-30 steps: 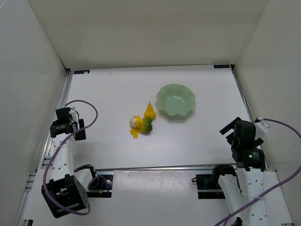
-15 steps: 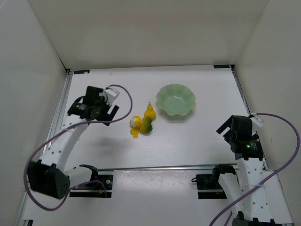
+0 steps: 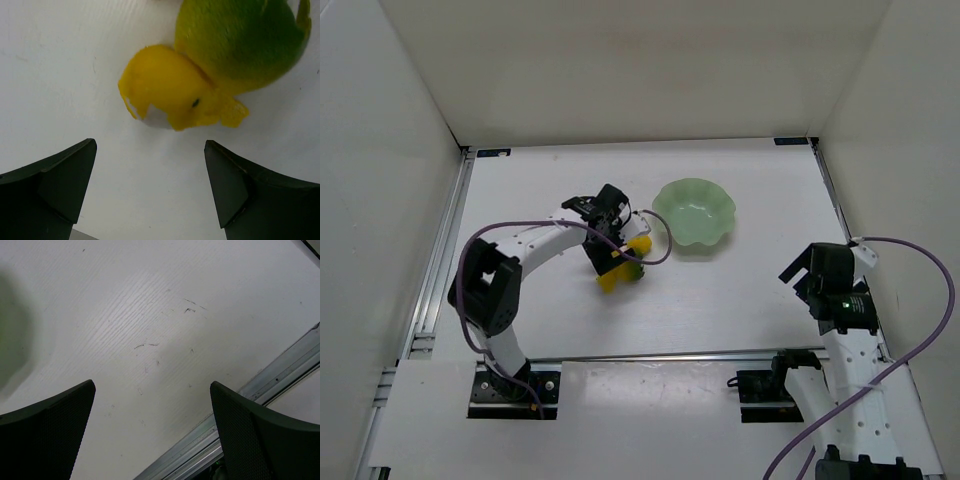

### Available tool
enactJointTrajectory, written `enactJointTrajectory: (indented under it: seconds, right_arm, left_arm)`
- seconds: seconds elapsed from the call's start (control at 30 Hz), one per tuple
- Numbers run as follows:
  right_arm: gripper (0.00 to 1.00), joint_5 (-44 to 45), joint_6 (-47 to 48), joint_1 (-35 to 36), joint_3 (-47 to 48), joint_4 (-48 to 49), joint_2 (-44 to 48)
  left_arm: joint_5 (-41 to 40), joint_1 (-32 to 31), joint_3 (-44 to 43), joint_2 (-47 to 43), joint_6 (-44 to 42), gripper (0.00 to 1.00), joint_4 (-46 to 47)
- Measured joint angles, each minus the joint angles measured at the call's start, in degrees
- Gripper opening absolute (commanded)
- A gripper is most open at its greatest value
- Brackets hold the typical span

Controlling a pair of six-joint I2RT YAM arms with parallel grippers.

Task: Place and organize the fake fruits in the fruit bowl

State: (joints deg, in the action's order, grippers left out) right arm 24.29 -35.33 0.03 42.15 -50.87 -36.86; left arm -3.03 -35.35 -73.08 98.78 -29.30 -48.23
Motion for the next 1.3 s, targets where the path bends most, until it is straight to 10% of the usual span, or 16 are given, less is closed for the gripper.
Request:
enactJointTrajectory:
  seconds: [0.27, 0.47, 0.63, 1.03, 1.3]
  right_arm:
    - [1.00, 0.3, 0.6, 0.1, 0.0, 0.0, -2.3]
    - [1.00, 1.3, 1.3, 0.1, 0.0, 0.3, -4.2]
    - [1.00, 1.5, 1.4, 0.1, 0.0, 1.0, -5.4]
    - [1.00, 1.0, 1.5, 0.1, -2.7, 5.1, -6.6]
    - [1.00, -1.1, 1.4, 0.1, -2.7, 7.9, -10.8]
  left_arm:
    - [0.6, 0.1, -6.2, 10.0, -0.1, 0.95, 2.9]
    - [2.4, 0.4, -6.1, 11.6, -0.8, 0.55, 2.7]
    - [3.5, 1.5, -7.6, 12.1, -0.2, 0.41, 1.7]
    - [-5.8, 3.1, -16.3, 10.5, 5.9, 0.43, -2.2]
    - [-10.1, -5.8, -44.6, 16.4, 7.4, 0.44, 0.0]
